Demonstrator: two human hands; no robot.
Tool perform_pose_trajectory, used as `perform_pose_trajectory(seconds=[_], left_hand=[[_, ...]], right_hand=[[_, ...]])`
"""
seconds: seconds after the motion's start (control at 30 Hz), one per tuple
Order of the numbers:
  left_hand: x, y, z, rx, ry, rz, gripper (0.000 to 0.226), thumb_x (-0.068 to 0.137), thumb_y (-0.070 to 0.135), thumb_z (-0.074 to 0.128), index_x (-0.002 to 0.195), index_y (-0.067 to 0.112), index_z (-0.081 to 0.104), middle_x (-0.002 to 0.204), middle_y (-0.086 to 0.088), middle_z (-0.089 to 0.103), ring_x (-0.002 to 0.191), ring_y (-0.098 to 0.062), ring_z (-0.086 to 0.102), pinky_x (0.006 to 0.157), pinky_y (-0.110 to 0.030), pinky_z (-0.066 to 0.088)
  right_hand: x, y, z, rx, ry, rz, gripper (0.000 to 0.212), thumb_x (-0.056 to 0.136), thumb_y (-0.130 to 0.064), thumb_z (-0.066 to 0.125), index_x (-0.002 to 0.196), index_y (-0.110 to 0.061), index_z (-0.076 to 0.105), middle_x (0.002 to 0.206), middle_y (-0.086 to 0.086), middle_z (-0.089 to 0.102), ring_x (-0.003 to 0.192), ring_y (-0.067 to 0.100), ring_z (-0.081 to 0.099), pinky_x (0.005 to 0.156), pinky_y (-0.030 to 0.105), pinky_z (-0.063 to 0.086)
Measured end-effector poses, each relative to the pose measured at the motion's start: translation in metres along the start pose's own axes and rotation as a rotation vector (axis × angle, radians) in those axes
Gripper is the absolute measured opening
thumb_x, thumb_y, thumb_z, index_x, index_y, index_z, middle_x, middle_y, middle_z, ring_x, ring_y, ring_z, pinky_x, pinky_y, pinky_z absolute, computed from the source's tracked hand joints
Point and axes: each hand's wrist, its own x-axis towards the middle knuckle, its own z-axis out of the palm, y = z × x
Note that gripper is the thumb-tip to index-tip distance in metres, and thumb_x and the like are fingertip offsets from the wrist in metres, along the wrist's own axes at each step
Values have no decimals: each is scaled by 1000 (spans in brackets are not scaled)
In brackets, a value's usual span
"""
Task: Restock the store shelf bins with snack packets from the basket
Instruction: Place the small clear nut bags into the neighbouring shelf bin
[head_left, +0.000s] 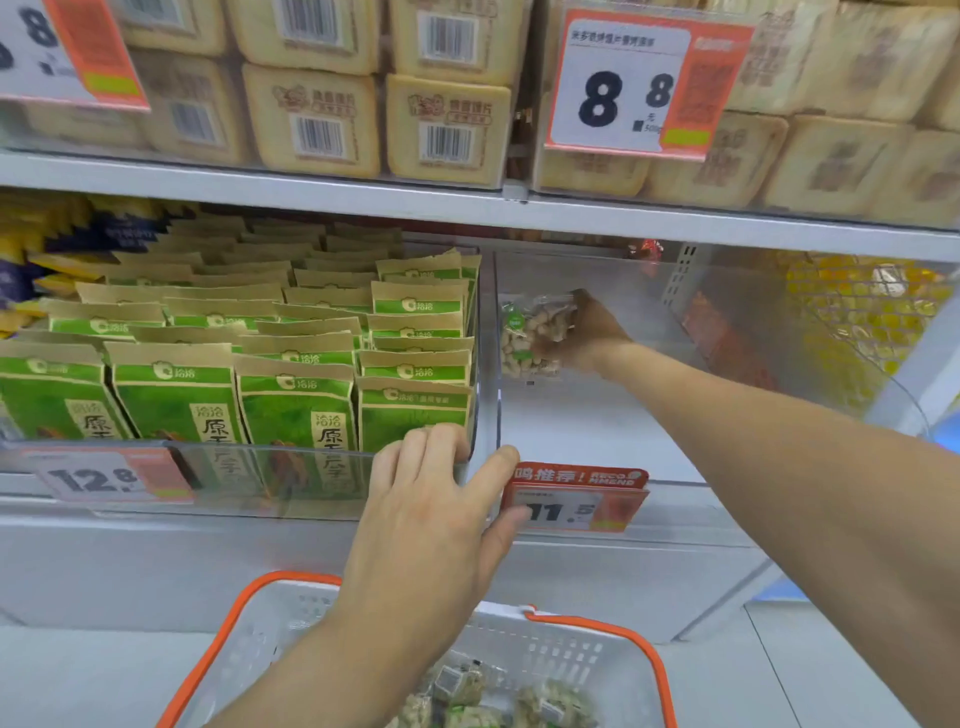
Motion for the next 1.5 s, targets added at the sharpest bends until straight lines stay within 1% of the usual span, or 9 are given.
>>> perform_pose_trajectory(seconds=[0.13, 0.4, 0.6, 0.73, 0.97, 1.17, 1.3, 1.4, 1.5], left_hand=[[5, 0, 6, -6, 48, -59, 20, 87, 37, 64, 98, 21, 61, 85, 1, 41, 79, -23, 43, 72, -35, 30], [7, 12, 15, 40, 136, -170, 24, 78, 28, 78, 96, 19, 64, 82, 0, 40, 77, -25, 43, 71, -36, 32], [-7, 29, 10, -71, 226, -234, 36, 82, 18, 77, 115, 14, 62, 100, -7, 49, 96, -27, 46, 86, -39, 39], [-41, 34, 1, -186, 282, -115, 23, 85, 13, 65, 108, 10, 60, 104, -6, 55, 102, -22, 49, 92, -27, 35], [-141, 59, 44, -400, -171, -465, 30, 85, 4, 66, 94, 29, 52, 92, 17, 51, 87, -4, 47, 75, -16, 34], [-177, 67, 83, -366, -505, -579, 13, 85, 15, 62, 96, 21, 58, 93, 5, 55, 91, -19, 55, 75, -29, 42], [-194, 61, 104, -257, -712, -637, 25, 91, 30, 58, 114, 24, 54, 115, 1, 50, 111, -20, 52, 85, -30, 41], [-208, 50, 121, -239, -818, -691, 37, 92, 40, 56, 126, 30, 47, 123, 0, 39, 121, -21, 44, 102, -33, 40], [-218, 38, 140, -305, -922, -772, 59, 86, 51, 61, 137, 33, 38, 128, 0, 28, 120, -20, 48, 103, -33, 41]], right_hand=[[10, 3, 7, -37, 62, 23, 83, 71, -34, 87, 135, -8, 41, 129, 4, 57, 122, 24, 55, 89, 28, 48], [-14, -12, -8, -130, 43, 109, 106, 78, -42, 82, 151, 2, 17, 152, 16, 36, 140, 28, 39, 105, 30, 42], [-112, -16, -85, 8, 201, -184, 17, 87, -16, 68, 103, -9, 69, 101, 8, 71, 95, 21, 67, 83, 28, 53], [-205, -21, -110, 147, 189, -448, 9, 86, -13, 68, 84, -21, 68, 79, -8, 70, 69, 2, 61, 63, 10, 47], [-287, 32, -32, 173, -192, -418, 5, 87, -12, 68, 90, -15, 69, 80, -9, 66, 67, 3, 58, 67, 13, 47], [-295, 109, 73, -134, -555, -113, 21, 89, -17, 62, 103, -3, 68, 113, 8, 68, 97, 23, 63, 87, 37, 53], [-295, 139, 121, -298, -679, 1, 11, 91, -19, 59, 97, -11, 63, 105, 12, 58, 99, 33, 56, 78, 31, 51], [-295, 164, 157, -382, -734, 73, 54, 90, -24, 63, 140, -21, 42, 145, 15, 33, 132, 36, 38, 104, 44, 44], [-297, 184, 181, -413, -730, 104, 85, 81, -45, 73, 149, -23, 26, 150, 17, 23, 141, 38, 24, 110, 48, 37]])
